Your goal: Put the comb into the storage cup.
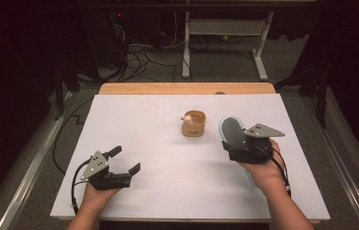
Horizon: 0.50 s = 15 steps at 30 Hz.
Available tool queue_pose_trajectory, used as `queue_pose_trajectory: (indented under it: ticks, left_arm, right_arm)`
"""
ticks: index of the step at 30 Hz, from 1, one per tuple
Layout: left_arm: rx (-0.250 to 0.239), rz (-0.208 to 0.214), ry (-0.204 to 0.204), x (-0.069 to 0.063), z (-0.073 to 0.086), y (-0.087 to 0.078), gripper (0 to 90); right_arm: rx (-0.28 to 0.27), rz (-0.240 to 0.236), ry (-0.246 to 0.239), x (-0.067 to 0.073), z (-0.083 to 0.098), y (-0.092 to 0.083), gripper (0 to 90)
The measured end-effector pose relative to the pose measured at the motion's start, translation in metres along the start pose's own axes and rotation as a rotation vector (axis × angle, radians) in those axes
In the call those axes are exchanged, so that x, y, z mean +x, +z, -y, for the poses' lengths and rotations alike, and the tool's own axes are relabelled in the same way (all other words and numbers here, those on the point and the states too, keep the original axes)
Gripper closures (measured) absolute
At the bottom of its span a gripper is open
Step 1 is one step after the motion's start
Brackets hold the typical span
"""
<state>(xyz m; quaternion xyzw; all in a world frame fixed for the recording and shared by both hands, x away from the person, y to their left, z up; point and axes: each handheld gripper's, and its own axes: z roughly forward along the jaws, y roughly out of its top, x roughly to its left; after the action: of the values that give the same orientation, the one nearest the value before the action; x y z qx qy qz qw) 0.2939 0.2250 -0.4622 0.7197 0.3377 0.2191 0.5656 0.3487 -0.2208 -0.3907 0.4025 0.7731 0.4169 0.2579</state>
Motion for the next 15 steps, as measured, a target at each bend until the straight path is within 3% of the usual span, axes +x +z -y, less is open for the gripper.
queue_pose_trajectory:
  ticks: [6, 15]
  left_arm:
    - [0.000, 0.001, 0.000, 0.000, 0.000, 0.000, 5.9]
    - [0.001, -0.002, 0.002, 0.000, 0.000, 0.000, 5.9]
  right_arm:
    - [-0.046, -0.018, 0.018, 0.005, 0.001, 0.002, 20.7]
    - [-0.124, -0.031, 0.007, 0.017, 0.001, 0.004, 20.7]
